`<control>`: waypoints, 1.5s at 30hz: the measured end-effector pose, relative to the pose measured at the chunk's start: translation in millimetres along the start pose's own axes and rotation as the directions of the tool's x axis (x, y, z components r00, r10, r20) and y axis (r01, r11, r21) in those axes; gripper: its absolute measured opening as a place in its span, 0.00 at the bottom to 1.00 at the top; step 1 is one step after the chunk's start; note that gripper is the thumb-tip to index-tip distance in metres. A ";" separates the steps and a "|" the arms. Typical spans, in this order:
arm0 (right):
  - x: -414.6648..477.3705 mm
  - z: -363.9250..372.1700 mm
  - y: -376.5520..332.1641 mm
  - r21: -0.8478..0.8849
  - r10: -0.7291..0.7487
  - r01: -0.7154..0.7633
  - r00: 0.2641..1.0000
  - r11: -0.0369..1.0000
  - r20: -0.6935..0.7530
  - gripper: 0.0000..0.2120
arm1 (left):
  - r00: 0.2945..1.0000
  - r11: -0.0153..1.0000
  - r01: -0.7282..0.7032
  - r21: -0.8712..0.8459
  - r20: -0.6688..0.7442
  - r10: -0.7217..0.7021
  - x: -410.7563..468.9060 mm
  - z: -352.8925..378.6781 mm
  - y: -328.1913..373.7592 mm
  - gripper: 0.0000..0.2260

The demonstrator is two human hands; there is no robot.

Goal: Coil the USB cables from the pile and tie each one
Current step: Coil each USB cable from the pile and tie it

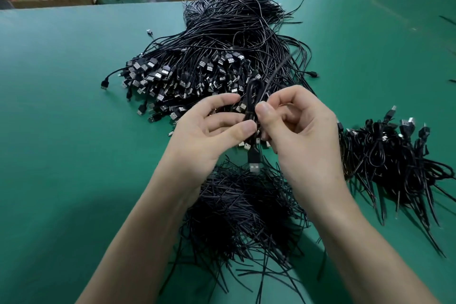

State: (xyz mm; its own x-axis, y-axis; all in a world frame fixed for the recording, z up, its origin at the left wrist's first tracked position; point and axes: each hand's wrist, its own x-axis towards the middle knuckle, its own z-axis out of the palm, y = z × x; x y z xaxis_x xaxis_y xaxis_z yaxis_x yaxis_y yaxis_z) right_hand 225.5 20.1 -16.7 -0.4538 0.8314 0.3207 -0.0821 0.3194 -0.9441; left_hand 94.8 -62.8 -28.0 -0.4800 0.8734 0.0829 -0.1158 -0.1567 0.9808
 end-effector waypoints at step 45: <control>46.1 -125.2 5.0 -0.895 0.377 -0.266 0.918 0.358 -0.122 0.09 | 0.998 0.308 -0.066 0.949 0.065 0.011 14.8 -10.2 -28.8 0.14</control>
State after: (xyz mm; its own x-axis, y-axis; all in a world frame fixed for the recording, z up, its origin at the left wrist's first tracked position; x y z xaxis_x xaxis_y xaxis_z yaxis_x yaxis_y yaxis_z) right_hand 315.3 117.0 3.0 -0.3395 0.9391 -0.0524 0.8854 0.3003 -0.3547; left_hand 82.1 -50.0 -56.8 -0.4235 0.8997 0.1053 0.8211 0.3322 0.4641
